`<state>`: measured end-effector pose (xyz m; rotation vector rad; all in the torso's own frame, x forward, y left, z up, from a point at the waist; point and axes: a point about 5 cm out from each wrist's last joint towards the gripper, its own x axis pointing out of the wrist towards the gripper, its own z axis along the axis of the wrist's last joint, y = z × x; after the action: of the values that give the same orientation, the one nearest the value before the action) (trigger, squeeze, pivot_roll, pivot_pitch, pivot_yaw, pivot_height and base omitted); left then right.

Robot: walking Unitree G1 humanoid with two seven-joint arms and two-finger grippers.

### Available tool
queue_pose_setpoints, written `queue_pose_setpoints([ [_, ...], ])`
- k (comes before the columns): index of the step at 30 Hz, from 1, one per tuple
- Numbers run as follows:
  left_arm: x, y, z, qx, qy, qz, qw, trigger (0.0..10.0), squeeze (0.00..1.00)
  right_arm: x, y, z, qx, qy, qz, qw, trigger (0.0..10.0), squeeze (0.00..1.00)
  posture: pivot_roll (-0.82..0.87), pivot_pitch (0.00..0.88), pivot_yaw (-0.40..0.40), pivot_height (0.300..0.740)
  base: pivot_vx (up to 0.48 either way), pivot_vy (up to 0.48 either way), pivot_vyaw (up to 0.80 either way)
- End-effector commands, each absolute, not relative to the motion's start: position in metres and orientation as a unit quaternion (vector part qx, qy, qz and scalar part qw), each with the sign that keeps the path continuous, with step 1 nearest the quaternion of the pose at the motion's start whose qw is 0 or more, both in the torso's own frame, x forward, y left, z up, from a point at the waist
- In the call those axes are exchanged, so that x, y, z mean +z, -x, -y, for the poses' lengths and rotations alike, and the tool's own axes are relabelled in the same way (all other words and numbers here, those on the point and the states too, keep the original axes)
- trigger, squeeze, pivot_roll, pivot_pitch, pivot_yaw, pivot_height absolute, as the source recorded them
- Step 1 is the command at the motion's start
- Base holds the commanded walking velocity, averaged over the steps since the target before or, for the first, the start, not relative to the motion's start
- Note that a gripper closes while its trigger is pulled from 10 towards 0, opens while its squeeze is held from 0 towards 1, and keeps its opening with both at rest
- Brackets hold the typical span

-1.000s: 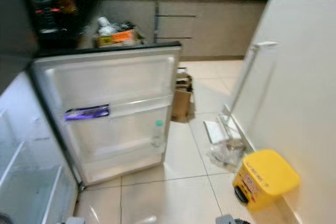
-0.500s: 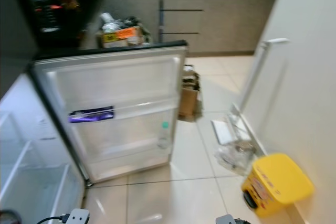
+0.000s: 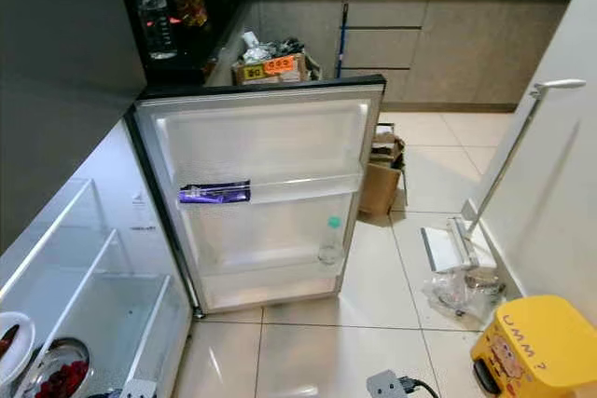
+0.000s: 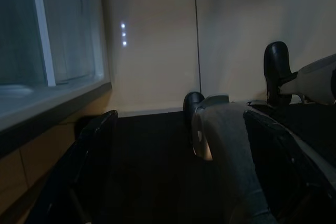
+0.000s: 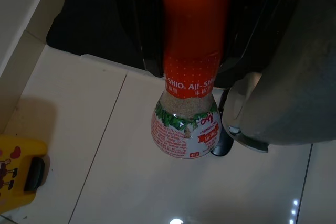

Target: Restocking fridge

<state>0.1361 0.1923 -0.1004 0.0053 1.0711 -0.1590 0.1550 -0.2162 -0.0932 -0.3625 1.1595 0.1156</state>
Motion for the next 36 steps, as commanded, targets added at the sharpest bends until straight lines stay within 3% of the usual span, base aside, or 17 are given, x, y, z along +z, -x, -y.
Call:
queue_pose_setpoints([
  [1, -0.101, -0.136, -0.19, -0.078, -0.006, -0.513, 0.855, 10.0, 0.0, -0.093, -0.157, 0.213, 0.057, 0.173, -0.544, 0.819, 10.0, 0.0, -0.07, 0.0, -0.009, 0.74, 0.0, 0.0, 0.0],
  [19, -0.106, -0.126, -0.186, -0.053, -0.011, -0.529, 0.847, 10.0, 0.0, -0.089, -0.162, 0.223, 0.105, 0.242, -0.529, 0.807, 10.0, 0.0, -0.08, 0.0, -0.044, 0.74, 0.0, 0.0, 0.0],
  [36, -0.104, -0.13, -0.191, -0.052, -0.016, -0.526, 0.849, 10.0, 0.0, -0.092, -0.16, 0.211, 0.113, 0.238, -0.533, 0.804, 10.0, 0.0, -0.07, 0.0, -0.028, 0.74, 0.0, -0.382, 0.0],
])
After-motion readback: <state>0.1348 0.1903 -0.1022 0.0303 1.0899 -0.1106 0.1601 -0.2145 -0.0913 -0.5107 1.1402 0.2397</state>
